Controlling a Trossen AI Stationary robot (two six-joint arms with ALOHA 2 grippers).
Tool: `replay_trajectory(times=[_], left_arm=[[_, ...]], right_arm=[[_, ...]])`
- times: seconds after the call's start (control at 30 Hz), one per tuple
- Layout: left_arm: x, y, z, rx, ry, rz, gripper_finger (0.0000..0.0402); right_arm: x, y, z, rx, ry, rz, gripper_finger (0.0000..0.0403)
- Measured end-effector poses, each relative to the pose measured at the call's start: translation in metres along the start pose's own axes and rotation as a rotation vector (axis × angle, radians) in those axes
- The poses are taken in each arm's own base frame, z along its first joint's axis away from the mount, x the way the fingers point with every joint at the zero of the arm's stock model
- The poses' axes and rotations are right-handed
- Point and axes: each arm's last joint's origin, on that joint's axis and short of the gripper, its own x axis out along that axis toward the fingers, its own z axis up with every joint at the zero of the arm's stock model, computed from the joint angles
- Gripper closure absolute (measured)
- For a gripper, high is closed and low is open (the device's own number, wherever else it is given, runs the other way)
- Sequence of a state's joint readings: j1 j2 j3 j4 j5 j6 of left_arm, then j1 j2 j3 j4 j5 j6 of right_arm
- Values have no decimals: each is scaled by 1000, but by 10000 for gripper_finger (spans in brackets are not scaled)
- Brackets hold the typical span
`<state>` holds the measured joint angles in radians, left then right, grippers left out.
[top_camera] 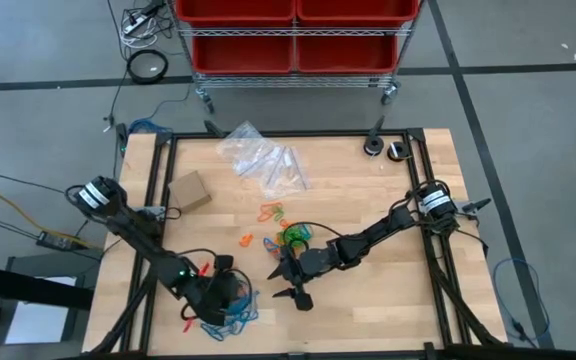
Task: Sort rubber bands
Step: Prepare the rubber bands to put into the zip bags
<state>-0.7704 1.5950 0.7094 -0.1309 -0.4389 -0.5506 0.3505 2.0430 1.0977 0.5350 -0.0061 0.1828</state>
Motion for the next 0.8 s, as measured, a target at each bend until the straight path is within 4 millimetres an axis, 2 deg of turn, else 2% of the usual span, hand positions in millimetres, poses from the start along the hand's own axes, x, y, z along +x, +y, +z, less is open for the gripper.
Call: replay_trajectory(times=[0.1, 0.2, 0.43, 0.67, 0.8], left_arm=[[-12, 5, 0, -35, 31, 13, 181], [-25, 4, -3, -68, 71, -42, 158], [-46, -30, -19, -135, 82, -213, 153], [-66, -53, -43, -190, 54, -227, 152], [-61, -64, -58, -135, 11, -172, 151]], right_arm=[[0, 0, 0, 7, -1, -4, 168], [0, 0, 0, 16, 0, -10, 172], [0, -1, 0, 23, 3, -12, 178], [0, -1, 0, 24, -3, -37, 179], [0, -4, 2, 27, -26, -54, 179]])
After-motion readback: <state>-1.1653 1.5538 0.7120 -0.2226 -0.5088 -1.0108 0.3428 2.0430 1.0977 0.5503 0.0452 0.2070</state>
